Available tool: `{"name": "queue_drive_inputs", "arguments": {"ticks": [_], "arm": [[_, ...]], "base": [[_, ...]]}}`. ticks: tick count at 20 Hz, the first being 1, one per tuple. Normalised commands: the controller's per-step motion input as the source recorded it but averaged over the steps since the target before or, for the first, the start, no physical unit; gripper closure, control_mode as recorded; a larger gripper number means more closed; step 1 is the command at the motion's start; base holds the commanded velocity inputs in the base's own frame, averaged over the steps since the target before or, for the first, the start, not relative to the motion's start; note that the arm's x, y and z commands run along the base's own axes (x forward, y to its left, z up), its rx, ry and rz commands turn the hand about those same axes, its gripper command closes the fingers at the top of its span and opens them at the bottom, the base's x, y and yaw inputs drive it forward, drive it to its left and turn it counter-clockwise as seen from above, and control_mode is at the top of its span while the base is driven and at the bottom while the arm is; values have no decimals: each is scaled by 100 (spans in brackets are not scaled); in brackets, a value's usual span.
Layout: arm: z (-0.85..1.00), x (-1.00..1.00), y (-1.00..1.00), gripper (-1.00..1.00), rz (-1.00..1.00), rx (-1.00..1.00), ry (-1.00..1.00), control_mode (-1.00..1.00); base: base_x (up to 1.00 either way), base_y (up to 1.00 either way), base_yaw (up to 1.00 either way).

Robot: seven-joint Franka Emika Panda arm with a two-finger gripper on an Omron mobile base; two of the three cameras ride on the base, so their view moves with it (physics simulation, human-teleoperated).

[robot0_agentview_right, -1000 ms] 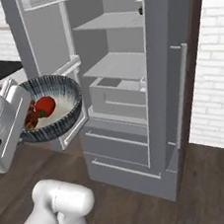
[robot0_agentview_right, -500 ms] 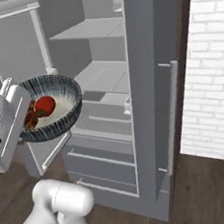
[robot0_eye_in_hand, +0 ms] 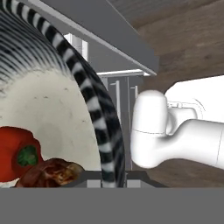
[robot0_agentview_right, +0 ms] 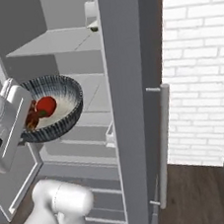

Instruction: Pick the chicken drumstick and bell pepper from their plates and place them in the bowl. Then put the bowl in the fridge.

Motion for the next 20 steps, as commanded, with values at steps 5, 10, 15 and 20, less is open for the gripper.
{"name": "queue_drive_inputs", "arguments": {"ticks": [5,10,15,20], "arm": [[0,0,0,100,0,0,0,100],[-6,11,1,100,0,-1,0,-100],[-56,44,33,100,2,-3,0,-100],[-36,93,0,100,11,0,0,-100]], "base": [[78,1,-4],[33,0,0],[0,0,0],[0,0,0]]}}
